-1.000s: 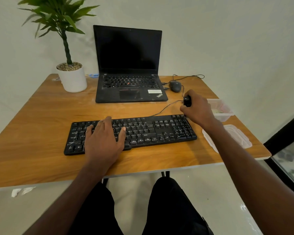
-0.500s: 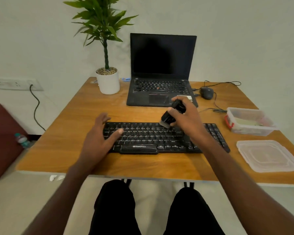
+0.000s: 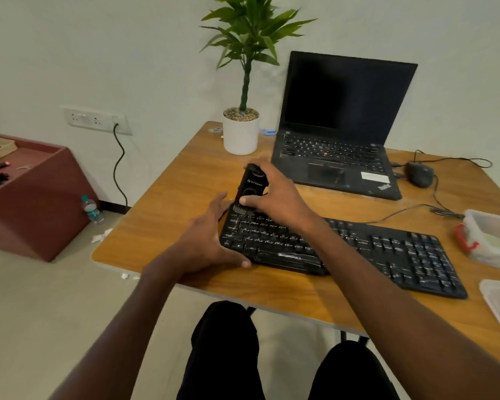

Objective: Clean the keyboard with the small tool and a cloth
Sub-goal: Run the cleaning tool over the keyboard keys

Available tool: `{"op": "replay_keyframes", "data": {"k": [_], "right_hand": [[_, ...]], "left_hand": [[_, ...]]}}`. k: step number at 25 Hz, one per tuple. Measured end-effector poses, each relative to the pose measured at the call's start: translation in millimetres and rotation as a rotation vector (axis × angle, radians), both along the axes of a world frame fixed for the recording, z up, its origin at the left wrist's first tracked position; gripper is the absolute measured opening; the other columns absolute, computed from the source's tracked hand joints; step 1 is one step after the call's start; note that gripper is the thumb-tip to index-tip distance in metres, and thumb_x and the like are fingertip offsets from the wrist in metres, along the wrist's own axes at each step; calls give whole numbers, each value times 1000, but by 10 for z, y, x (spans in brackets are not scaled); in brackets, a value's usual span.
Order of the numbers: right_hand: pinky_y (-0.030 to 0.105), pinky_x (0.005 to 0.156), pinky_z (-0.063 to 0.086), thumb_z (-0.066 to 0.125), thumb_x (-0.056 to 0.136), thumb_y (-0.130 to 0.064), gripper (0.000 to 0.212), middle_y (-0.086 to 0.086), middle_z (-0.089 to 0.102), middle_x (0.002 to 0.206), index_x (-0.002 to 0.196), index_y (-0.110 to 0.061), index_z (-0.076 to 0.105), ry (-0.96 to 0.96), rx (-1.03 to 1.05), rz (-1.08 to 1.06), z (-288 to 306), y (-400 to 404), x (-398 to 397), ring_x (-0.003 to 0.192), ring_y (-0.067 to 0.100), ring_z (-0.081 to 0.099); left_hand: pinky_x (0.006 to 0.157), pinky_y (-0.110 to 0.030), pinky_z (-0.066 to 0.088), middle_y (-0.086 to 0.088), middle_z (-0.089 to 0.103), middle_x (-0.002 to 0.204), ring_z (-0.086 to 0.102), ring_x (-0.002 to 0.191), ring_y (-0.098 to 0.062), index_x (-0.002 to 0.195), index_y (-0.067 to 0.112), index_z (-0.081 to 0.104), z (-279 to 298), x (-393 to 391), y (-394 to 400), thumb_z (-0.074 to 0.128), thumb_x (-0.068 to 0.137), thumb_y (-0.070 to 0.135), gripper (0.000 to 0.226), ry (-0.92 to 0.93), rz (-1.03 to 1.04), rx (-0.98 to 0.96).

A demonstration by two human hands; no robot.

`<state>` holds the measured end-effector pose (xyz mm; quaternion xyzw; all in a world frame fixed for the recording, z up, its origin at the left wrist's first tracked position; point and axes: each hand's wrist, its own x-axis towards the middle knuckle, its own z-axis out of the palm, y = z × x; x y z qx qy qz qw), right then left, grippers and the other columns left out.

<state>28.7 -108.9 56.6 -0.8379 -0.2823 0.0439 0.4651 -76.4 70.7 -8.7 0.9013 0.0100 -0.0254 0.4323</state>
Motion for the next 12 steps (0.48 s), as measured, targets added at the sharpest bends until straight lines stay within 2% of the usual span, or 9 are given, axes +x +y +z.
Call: {"op": "replay_keyframes", "data": {"k": [2,4,5,7,10,12], "right_hand": [[19,62,53,81,85,-20,66,2,66,112,140,-29,45,-105,-142,-37,7,92,31,89,15,66],[25,67,57,79,86,-19,68,3,65,112,142,-31,43,-140,-128,-67,33,162,21,93,19,67],[29,73,60,78,87,-17,72,2,65,114,145,-36,40,-132,-97,-34,47,194,-5,95,19,68],[29,78,61,75,89,-15,80,-2,65,117,150,-49,34,-112,-70,83,53,200,-40,95,14,69],[31,88,59,77,89,-19,73,-7,65,122,145,-51,43,-136,-130,119,80,122,0,101,13,66],[24,86,57,78,88,-21,69,-10,63,123,143,-51,48,-106,-111,93,92,77,22,102,7,65]], "left_hand": [[126,-54,27,28,30,166,33,154,-20,160,52,-2,-15,1,2,95,38,80,158,-7,18,10],[125,-54,31,27,33,164,35,152,-22,160,51,1,-27,4,-1,95,34,82,160,1,37,7],[124,-54,33,25,36,163,36,152,-23,160,50,3,-29,3,1,95,32,82,161,5,47,2],[122,-54,35,22,41,161,38,150,-23,160,48,6,-28,16,4,95,30,82,162,2,53,3],[124,-54,33,20,37,165,35,152,-24,160,47,5,-14,7,-3,93,29,85,161,-2,48,18],[126,-55,29,19,32,168,32,154,-24,160,46,4,5,6,-5,92,31,85,161,4,37,36]]}}
